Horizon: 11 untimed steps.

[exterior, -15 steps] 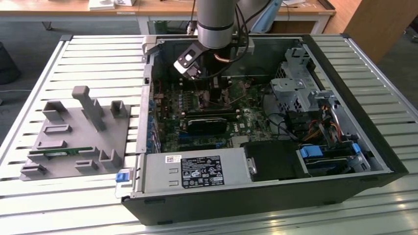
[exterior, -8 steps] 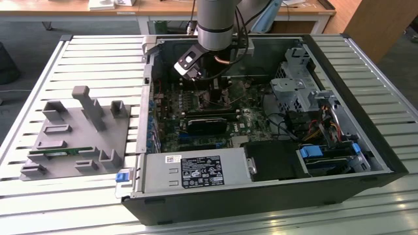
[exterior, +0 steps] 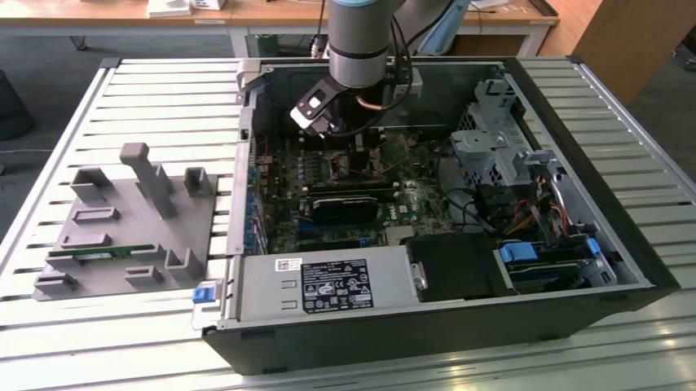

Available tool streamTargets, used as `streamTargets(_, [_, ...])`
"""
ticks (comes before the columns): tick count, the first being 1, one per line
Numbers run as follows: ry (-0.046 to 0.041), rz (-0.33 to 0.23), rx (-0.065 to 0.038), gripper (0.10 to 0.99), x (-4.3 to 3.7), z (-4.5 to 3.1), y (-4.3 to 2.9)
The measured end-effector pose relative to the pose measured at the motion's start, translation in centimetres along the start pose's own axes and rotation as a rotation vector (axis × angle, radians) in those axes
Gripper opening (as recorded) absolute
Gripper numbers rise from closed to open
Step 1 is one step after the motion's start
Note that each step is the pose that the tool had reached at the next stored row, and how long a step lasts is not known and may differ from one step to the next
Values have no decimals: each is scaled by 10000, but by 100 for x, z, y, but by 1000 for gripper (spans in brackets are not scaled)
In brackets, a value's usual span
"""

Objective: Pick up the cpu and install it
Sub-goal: 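Place the cpu into insertion slot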

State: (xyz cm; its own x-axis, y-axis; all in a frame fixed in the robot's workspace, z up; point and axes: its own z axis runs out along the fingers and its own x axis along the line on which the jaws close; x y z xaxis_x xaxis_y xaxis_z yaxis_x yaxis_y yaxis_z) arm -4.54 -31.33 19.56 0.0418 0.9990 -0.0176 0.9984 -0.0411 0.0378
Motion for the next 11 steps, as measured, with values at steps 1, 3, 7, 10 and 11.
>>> streamTargets(1, [-1,0,2,533,0,6,0])
streamTargets(3, [-1,0,4,533,0,9,-1])
streamTargets(7, [4,0,1,533,1,12,-1])
streamTargets(10, [10,1,-4,545,2,15,0])
streamTargets(11, [9,1,-2,545,2,15,0])
